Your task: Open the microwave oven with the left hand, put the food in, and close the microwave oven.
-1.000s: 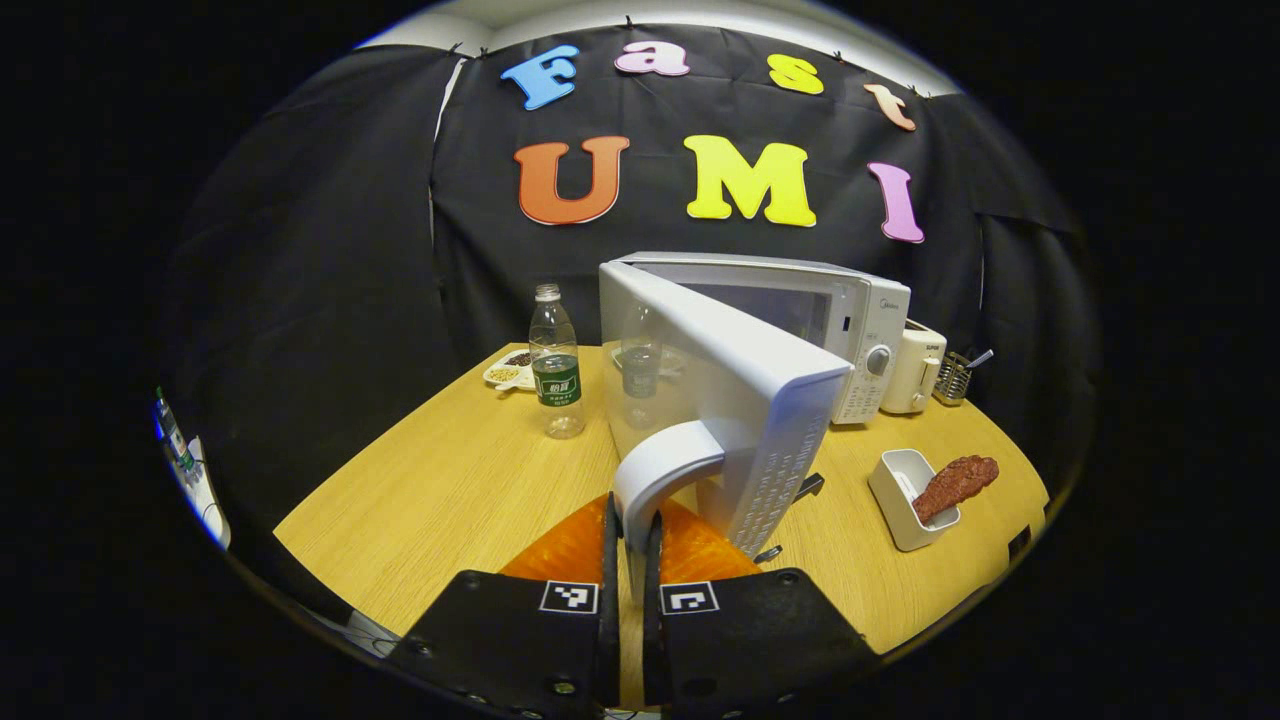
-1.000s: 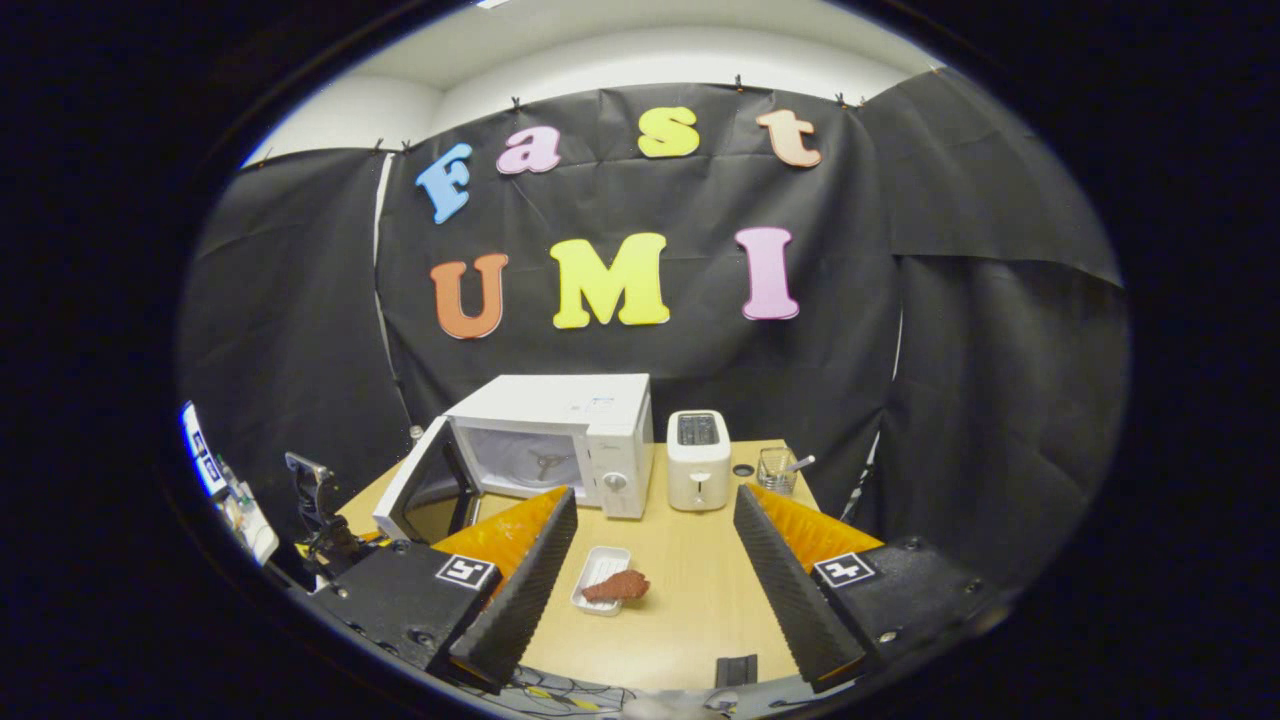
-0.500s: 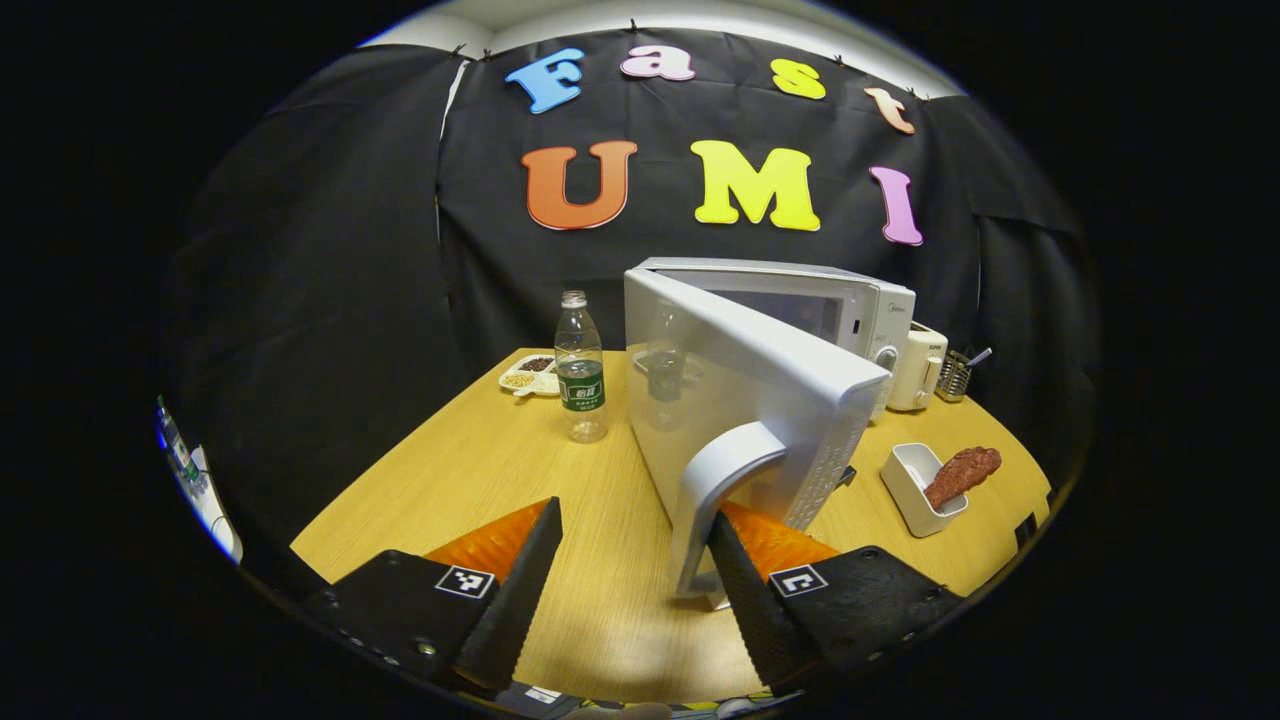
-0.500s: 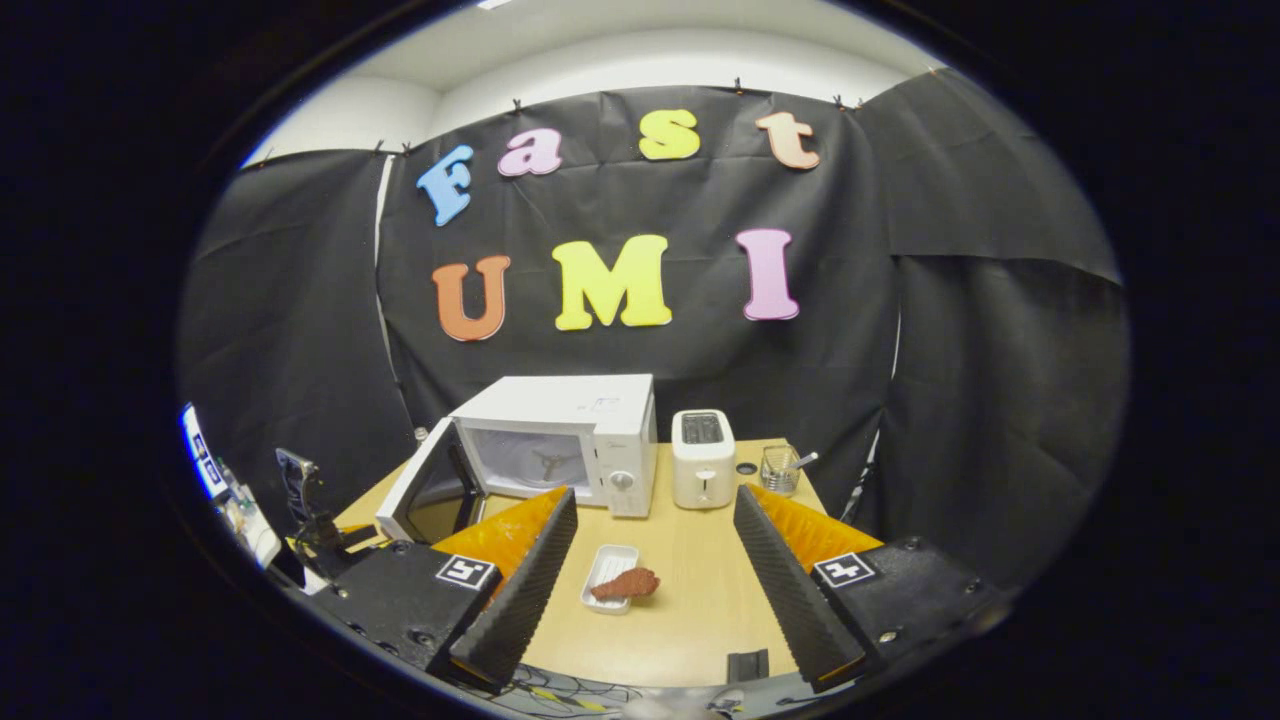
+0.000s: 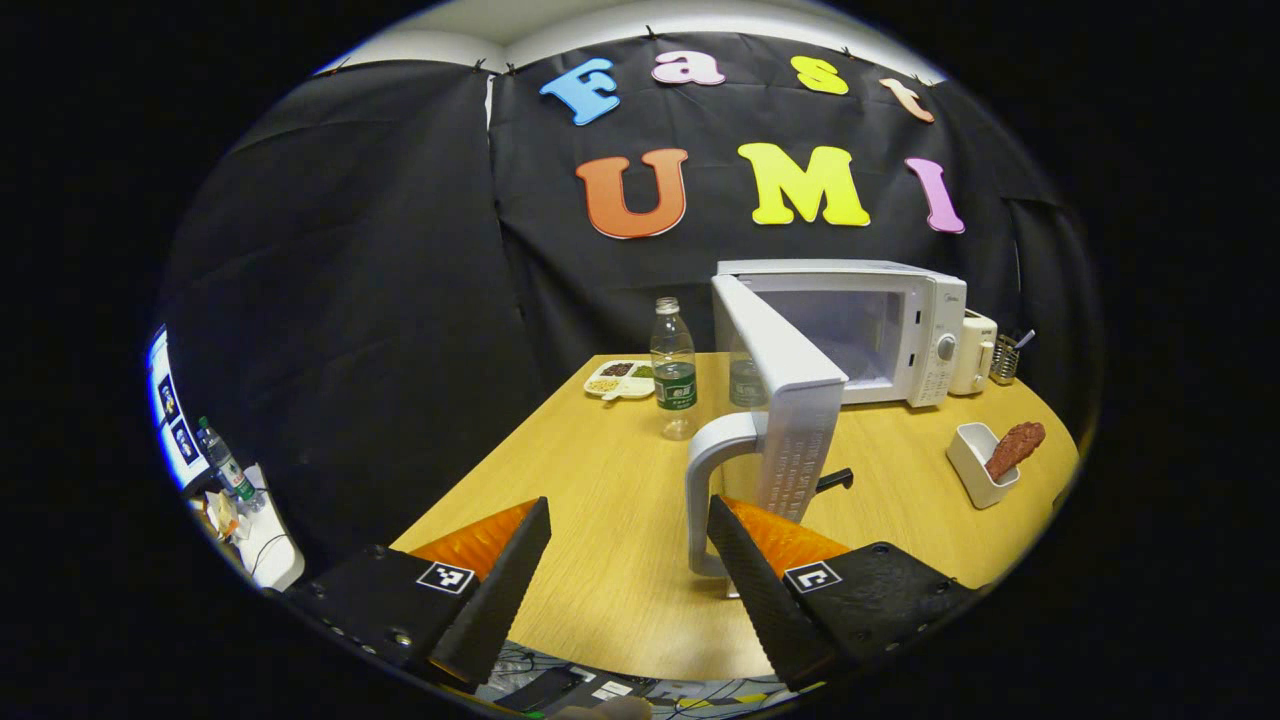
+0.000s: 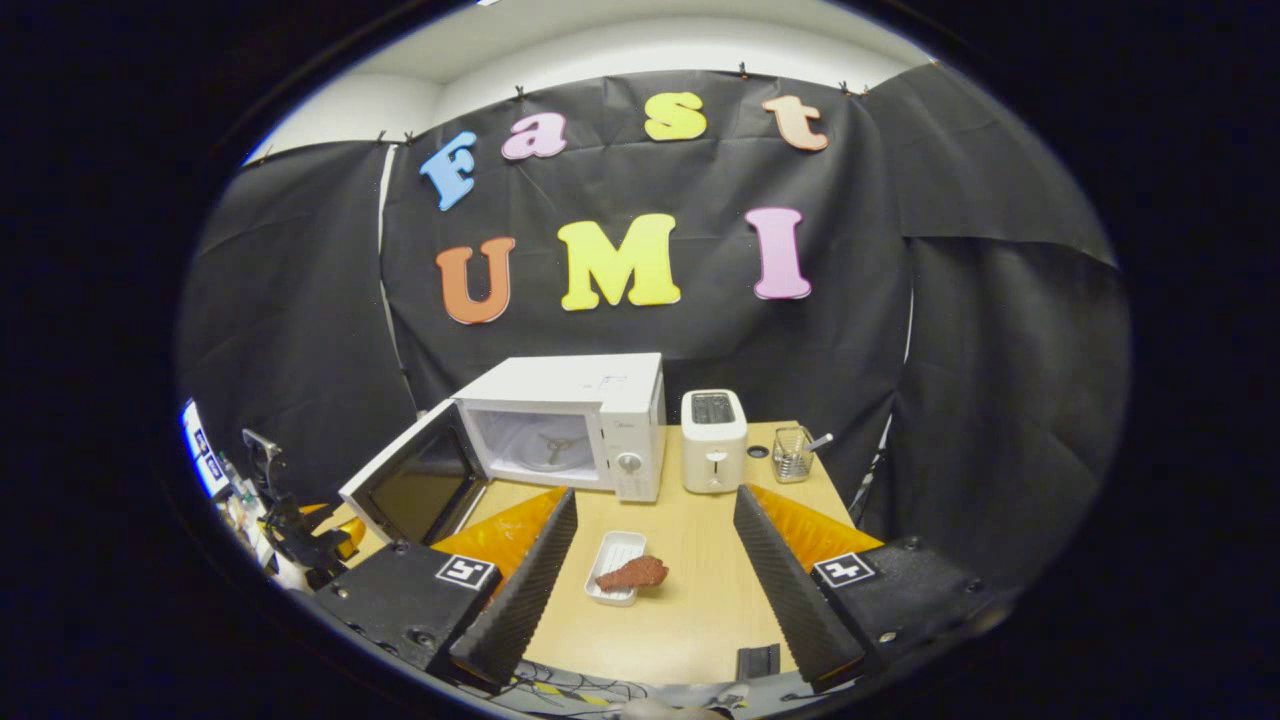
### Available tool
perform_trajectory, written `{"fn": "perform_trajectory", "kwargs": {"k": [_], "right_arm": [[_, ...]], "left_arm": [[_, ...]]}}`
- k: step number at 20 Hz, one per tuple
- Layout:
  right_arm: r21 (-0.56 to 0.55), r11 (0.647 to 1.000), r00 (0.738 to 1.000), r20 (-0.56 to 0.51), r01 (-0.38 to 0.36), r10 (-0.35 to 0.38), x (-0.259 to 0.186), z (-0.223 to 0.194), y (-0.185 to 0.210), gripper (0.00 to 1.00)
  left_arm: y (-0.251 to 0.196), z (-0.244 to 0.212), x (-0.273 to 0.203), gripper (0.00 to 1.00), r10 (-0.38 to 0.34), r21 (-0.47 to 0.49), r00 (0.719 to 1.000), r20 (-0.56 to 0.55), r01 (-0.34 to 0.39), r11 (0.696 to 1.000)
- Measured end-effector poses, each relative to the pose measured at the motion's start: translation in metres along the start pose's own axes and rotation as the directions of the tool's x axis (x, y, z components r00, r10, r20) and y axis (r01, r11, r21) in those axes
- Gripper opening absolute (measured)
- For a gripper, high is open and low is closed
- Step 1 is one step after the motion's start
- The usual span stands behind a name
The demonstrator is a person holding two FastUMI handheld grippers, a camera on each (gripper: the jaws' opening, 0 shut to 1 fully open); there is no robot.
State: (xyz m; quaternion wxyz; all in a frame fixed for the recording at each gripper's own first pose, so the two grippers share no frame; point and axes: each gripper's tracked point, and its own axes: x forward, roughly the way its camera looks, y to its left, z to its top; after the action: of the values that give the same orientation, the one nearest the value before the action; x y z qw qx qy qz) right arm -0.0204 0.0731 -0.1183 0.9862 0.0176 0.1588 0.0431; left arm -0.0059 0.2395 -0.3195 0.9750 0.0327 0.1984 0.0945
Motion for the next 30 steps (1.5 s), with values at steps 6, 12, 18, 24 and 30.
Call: {"fn": "perform_trajectory", "kwargs": {"k": [6,12,18,24,30], "right_arm": [[0.031,0.998,0.997,-0.042,-0.063,0.065,0.034,-0.039,-0.013,1.0],[0.094,0.983,0.964,-0.203,-0.156,0.173,0.091,-0.123,-0.029,1.0],[0.248,0.934,0.869,-0.364,-0.257,0.336,0.161,-0.196,-0.021,0.98],[0.511,0.816,0.714,-0.463,-0.27,0.526,0.211,-0.223,-0.006,0.8],[0.667,0.711,0.604,-0.477,-0.224,0.638,0.219,-0.227,0.003,0.34]], "left_arm": [[0.022,0.002,-0.033,0.96,0.058,-0.014,0.998,0.006,-0.058,0.998],[-0.016,0.05,-0.083,0.96,0.009,-0.065,0.997,0.08,-0.004,0.998],[-0.087,0.108,-0.109,0.96,-0.025,-0.042,0.99,0.136,0.031,0.999],[-0.148,0.143,-0.11,0.96,0.001,-0.1,0.992,0.127,0.012,0.995],[-0.174,0.162,-0.114,0.96,0.068,-0.072,0.991,0.116,-0.059,0.996]]}}
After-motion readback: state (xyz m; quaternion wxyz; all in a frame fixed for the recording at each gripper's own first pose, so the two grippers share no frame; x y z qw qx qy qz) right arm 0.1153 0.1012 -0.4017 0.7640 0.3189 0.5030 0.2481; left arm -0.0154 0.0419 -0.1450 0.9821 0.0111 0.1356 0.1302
